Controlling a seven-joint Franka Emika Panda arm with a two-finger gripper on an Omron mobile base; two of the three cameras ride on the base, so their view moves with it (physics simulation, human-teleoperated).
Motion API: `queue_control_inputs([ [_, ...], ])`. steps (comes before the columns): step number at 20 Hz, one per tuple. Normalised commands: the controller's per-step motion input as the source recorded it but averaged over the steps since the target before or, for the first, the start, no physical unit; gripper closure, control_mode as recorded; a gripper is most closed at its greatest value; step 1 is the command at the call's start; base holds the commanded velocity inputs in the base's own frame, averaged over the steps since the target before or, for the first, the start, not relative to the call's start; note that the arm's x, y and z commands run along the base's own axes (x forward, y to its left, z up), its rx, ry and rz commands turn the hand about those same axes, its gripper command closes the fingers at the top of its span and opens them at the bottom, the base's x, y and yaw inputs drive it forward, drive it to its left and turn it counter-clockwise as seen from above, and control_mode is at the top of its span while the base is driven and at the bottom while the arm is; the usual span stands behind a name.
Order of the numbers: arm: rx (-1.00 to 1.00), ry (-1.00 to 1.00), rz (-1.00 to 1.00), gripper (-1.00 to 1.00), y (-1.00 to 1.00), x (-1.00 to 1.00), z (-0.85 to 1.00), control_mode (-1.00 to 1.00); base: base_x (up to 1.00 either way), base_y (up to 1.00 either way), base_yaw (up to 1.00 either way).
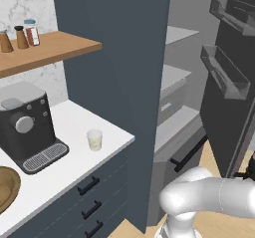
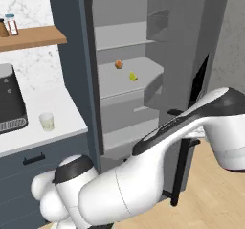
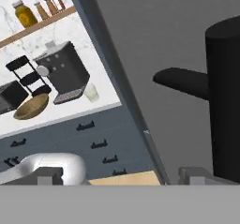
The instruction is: Grab a lemon wedge from the fridge and one ice cube from the ice bowl, and put them in the glass of lemonade.
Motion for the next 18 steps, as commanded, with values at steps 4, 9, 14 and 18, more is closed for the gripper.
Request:
queue_control_inputs([
  [4, -0.42, -0.01, -0.45, -1.0, 0.45, -0.07, 0.38, -1.0, 0.0, 0.0, 0.0],
  [9, -0.41, 0.18, -0.49, -1.0, 0.71, 0.36, 0.01, -1.0, 0.0, 0.0, 0.0],
  [14, -0.35, 0.2, -0.33, -1.0, 1.0, 0.86, -0.06, -1.0, 0.0, 0.0, 0.0],
  [18, -0.28, 0.22, -0.23, -1.0, 0.66, 0.52, -0.01, -1.0, 0.0, 0.0, 0.0],
])
